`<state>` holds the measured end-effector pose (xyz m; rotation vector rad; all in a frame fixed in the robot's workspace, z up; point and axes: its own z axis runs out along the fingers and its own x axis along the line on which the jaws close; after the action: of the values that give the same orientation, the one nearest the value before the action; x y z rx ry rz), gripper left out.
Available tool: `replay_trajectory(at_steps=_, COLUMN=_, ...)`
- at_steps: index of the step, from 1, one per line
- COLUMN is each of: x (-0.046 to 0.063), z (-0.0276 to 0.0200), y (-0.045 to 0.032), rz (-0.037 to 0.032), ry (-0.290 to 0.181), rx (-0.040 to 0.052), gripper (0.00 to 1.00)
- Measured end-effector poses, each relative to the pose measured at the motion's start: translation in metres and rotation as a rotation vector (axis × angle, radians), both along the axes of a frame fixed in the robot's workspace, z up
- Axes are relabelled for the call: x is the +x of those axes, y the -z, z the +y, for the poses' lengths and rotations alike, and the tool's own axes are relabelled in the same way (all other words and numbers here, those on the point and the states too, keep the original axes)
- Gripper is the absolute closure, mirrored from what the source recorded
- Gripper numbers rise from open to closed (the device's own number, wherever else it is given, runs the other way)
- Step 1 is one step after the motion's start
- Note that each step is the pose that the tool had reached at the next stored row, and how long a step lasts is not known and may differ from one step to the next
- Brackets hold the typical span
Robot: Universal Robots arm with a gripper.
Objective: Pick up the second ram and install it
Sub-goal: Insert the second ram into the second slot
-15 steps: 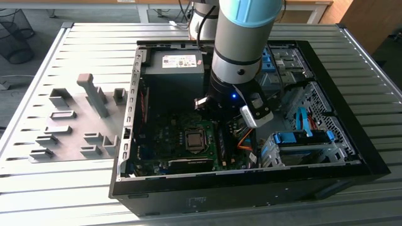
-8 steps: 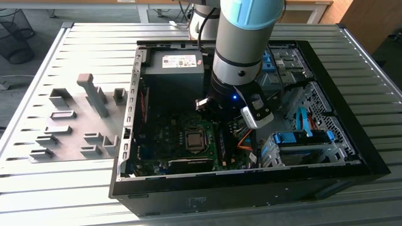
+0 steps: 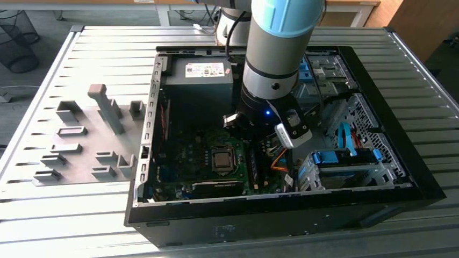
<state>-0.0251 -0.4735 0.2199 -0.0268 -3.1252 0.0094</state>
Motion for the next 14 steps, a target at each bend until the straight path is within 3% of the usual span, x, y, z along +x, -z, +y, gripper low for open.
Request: replay_trajectory(at_steps=14, x=0.0001, z=-0.0005, y=0.0049, rz=0.0003, ry=-0.005, rx=0.0, gripper=0.86)
